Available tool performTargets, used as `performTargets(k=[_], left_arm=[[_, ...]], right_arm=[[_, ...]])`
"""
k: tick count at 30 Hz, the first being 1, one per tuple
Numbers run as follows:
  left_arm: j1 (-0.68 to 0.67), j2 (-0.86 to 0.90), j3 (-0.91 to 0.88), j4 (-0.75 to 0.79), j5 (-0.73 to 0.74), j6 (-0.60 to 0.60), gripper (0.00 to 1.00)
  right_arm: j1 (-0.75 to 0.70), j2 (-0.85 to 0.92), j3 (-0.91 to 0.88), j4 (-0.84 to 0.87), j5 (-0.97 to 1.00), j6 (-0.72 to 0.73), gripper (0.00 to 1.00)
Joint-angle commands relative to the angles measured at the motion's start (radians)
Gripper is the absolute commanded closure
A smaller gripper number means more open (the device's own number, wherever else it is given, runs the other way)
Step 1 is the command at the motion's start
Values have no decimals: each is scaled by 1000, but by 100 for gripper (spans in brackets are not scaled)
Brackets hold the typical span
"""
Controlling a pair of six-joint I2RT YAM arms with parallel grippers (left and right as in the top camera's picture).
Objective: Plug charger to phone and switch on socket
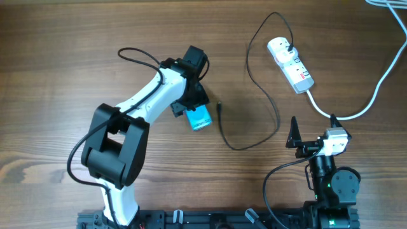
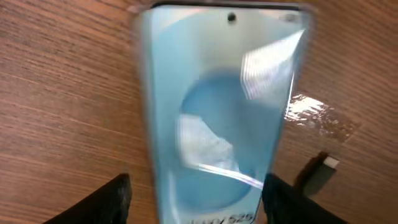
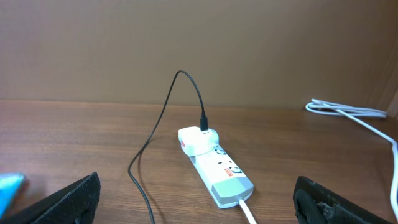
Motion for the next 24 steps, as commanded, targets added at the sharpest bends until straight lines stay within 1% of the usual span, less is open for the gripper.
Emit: performTargets(k=[1, 4, 6, 7, 8, 12, 13, 14, 17, 22, 24], left_arm=[[16, -26, -1, 0, 21, 2, 32], [8, -26, -3, 0, -19, 2, 30], [-11, -19, -3, 2, -37, 2, 20], [-22, -12, -3, 9, -43, 2, 10], [-32, -8, -3, 16, -55, 2, 9], [-69, 24, -3, 62, -122, -11, 7], [-77, 40, -3, 67, -138, -32, 5], [-79, 57, -3, 68, -145, -50, 4], [-77, 89, -3, 65, -148, -55, 1], [-77, 95, -4, 59, -148, -51, 0], [-77, 96, -17, 69, -148, -51, 2]], right_arm=[[-5, -5, -1, 2, 2, 13, 0], [-5, -5, -1, 2, 2, 13, 0], [-5, -5, -1, 2, 2, 13, 0], [-5, -5, -1, 2, 2, 13, 0], [-5, -5, -1, 2, 2, 13, 0], [-5, -5, -1, 2, 2, 13, 0], [-5, -5, -1, 2, 2, 13, 0], [-5, -5, -1, 2, 2, 13, 0], [-5, -5, -1, 2, 2, 13, 0], [-5, -5, -1, 2, 2, 13, 0], [-5, -5, -1, 2, 2, 13, 0]])
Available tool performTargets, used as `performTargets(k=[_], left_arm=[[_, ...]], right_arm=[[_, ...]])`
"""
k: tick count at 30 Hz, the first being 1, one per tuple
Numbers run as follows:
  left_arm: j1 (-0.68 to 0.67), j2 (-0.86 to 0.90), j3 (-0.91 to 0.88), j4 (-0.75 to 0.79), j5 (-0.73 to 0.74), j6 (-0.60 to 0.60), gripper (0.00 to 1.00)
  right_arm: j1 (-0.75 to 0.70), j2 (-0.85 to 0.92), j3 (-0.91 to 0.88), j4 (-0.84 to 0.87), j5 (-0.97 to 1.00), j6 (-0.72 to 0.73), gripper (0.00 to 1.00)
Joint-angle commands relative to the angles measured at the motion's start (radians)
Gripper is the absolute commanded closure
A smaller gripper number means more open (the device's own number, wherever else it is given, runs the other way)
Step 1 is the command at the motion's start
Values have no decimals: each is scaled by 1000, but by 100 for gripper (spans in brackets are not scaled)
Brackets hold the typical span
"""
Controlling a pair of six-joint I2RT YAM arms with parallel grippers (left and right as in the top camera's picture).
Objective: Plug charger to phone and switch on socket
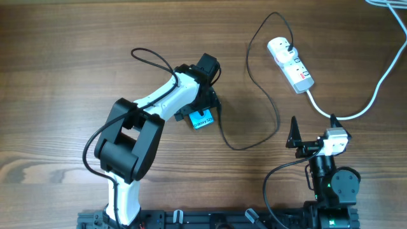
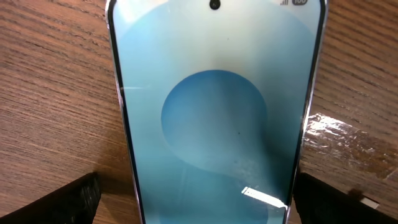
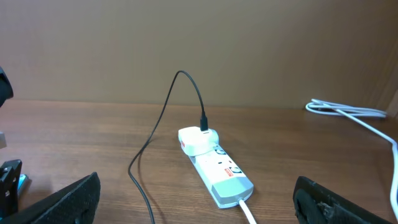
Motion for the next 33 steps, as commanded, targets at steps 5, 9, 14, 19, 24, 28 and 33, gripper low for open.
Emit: performTargets(k=[5, 9, 14, 19, 24, 28, 33], left_arm=[[1, 17, -78, 79, -18, -16, 14], [1, 17, -84, 85, -18, -16, 19], [1, 17, -84, 83, -18, -16, 25], [1, 17, -84, 82, -18, -16, 31], [1, 15, -83, 81, -17, -16, 34], [6, -9, -82, 77, 15, -16, 34], [16, -62, -82, 69, 36, -16, 33]], right_arm=[[-4, -5, -1, 2, 2, 13, 0], [-4, -5, -1, 2, 2, 13, 0], [-4, -5, -1, 2, 2, 13, 0], [-4, -5, -1, 2, 2, 13, 0], [-4, -5, -1, 2, 2, 13, 0], [-4, -5, -1, 2, 2, 13, 0], [-4, -5, -1, 2, 2, 12, 0]])
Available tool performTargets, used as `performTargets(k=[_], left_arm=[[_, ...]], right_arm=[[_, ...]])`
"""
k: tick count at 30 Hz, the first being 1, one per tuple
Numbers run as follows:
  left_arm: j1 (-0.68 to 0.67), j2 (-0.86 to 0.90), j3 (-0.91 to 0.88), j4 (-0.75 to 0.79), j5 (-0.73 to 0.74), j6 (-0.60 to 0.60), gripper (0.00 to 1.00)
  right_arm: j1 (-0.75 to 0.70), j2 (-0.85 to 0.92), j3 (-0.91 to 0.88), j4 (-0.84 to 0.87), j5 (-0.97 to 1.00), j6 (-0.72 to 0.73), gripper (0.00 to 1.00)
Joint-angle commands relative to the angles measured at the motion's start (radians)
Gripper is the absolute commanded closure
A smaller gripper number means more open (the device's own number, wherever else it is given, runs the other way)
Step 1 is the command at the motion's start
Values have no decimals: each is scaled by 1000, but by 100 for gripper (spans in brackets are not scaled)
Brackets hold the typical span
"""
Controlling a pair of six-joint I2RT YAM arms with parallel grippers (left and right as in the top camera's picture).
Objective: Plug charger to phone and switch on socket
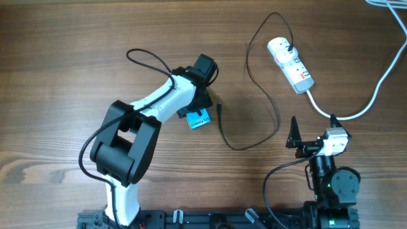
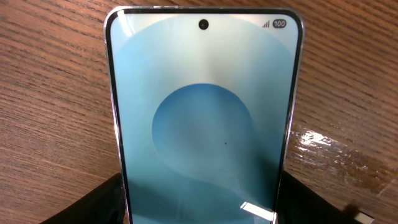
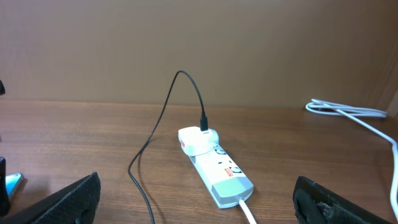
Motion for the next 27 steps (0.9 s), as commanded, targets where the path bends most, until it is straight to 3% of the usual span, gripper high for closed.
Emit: performTargets(k=[1, 14, 23, 27], left_arm=[[9, -39, -28, -8, 57, -10, 33], [23, -94, -27, -21, 114, -10, 33], [93, -160, -27, -20, 293, -10, 33], [137, -162, -27, -20, 443, -9, 33]], right_arm=[[-4, -5, -1, 2, 2, 13, 0], [-4, -5, -1, 2, 2, 13, 0], [-4, -5, -1, 2, 2, 13, 0], [-4, -5, -1, 2, 2, 13, 0]])
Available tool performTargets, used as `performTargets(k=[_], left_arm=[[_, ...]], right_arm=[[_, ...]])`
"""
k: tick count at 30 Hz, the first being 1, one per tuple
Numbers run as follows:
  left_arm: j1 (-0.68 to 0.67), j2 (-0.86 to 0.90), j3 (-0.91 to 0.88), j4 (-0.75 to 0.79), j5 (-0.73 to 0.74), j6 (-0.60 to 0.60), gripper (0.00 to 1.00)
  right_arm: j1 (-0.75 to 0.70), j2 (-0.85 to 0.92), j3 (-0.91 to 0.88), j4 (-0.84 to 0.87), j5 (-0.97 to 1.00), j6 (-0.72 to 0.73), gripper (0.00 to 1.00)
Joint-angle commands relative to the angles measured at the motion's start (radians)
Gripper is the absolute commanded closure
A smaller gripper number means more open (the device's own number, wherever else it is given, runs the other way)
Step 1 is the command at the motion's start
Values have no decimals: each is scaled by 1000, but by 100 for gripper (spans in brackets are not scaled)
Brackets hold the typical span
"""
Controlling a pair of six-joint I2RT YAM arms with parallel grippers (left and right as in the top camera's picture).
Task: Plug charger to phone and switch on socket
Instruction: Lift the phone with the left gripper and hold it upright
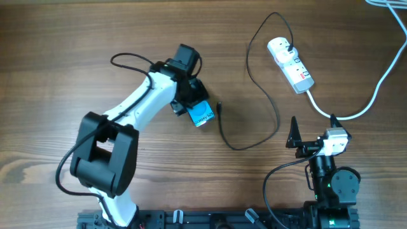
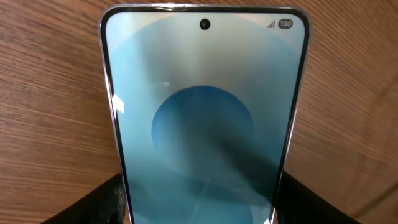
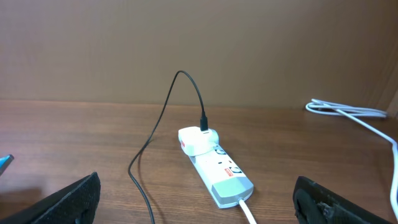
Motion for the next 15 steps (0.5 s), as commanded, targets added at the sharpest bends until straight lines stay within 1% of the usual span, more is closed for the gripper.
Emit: performTargets(k=[1, 2, 5, 7, 9, 13, 15], left_arm=[[47, -32, -2, 1, 216, -9, 33], [52, -32, -2, 1, 241, -9, 33], [78, -32, -2, 7, 386, -5, 32], [97, -32, -2, 26, 515, -5, 32], [126, -32, -2, 80, 719, -6, 32], [163, -32, -3, 153, 975, -11, 31], [182, -32, -3, 183, 1079, -39, 30]], right_arm=[[-5, -5, -1, 3, 2, 13, 0], [-5, -5, -1, 2, 2, 13, 0], [-5, -5, -1, 2, 2, 13, 0], [-5, -5, -1, 2, 2, 13, 0], [-5, -5, -1, 2, 2, 13, 0], [-5, -5, -1, 2, 2, 13, 0], [-5, -5, -1, 2, 2, 13, 0]])
